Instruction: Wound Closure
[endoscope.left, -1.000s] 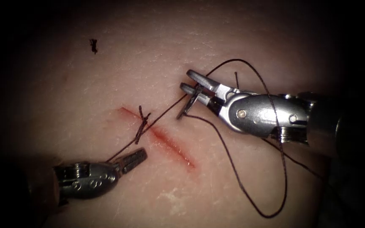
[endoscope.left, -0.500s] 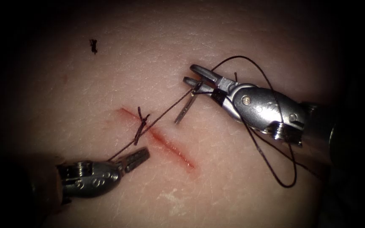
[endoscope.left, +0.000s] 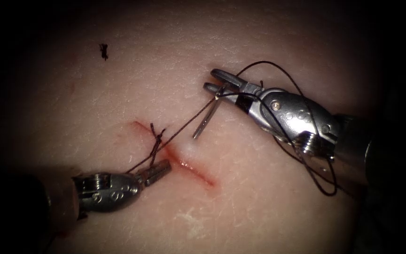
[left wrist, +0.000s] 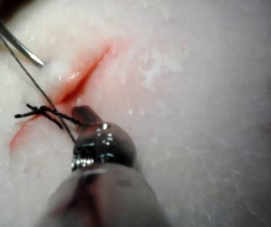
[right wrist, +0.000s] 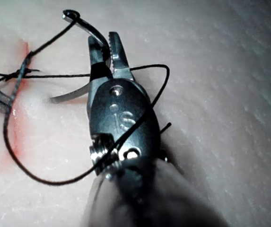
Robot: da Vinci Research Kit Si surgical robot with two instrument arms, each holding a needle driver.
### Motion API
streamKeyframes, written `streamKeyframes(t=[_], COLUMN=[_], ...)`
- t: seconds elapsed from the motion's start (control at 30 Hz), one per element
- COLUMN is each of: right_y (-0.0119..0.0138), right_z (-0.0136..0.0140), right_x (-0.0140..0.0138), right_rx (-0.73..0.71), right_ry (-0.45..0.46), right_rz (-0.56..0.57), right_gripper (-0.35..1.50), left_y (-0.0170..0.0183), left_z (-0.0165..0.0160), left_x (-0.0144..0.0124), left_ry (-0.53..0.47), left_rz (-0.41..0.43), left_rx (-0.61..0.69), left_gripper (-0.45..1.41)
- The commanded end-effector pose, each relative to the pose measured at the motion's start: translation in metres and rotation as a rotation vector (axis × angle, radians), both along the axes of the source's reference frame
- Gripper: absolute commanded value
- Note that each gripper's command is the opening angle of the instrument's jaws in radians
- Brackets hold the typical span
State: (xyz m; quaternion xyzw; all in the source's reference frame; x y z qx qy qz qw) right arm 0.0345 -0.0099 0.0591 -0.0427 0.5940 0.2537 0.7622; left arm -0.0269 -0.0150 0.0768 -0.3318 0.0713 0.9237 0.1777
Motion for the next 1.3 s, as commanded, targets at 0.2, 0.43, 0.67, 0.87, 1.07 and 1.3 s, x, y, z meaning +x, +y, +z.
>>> streamKeyframes(t=[0.2, 0.43, 0.67, 0.87, 1.07, 1.3], right_y=[-0.0006, -0.0024, -0.0040, -0.0045, -0.0042, -0.0027], right_z=[0.0009, 0.0019, 0.0035, 0.0037, 0.0040, 0.0032], right_x=[0.0014, 0.0025, 0.0039, 0.0046, 0.0044, 0.0034], right_rx=[0.022, 0.048, 0.106, 0.140, 0.190, 0.207], right_ry=[0.001, 0.011, 0.033, 0.065, 0.115, 0.157], right_rz=[-0.036, -0.065, -0.095, -0.094, -0.084, -0.037], right_gripper=[-0.35, -0.35, -0.35, -0.35, -0.35, -0.35], left_y=[-0.0009, -0.0008, -0.0010, -0.0010, -0.0010, -0.0010], left_z=[0.0014, 0.0016, 0.0013, 0.0013, 0.0013, 0.0014], left_x=[-0.0003, -0.0002, 0.0003, 0.0006, 0.0007, 0.0007], left_ry=[0.003, 0.003, 0.001, 0.000, 0.000, 0.001], left_rz=[0.000, 0.000, 0.003, 0.005, 0.006, 0.008], left_rx=[0.013, 0.013, 0.014, 0.014, 0.014, 0.015], left_gripper=[-0.33, -0.35, -0.35, -0.35, -0.37, -0.37])
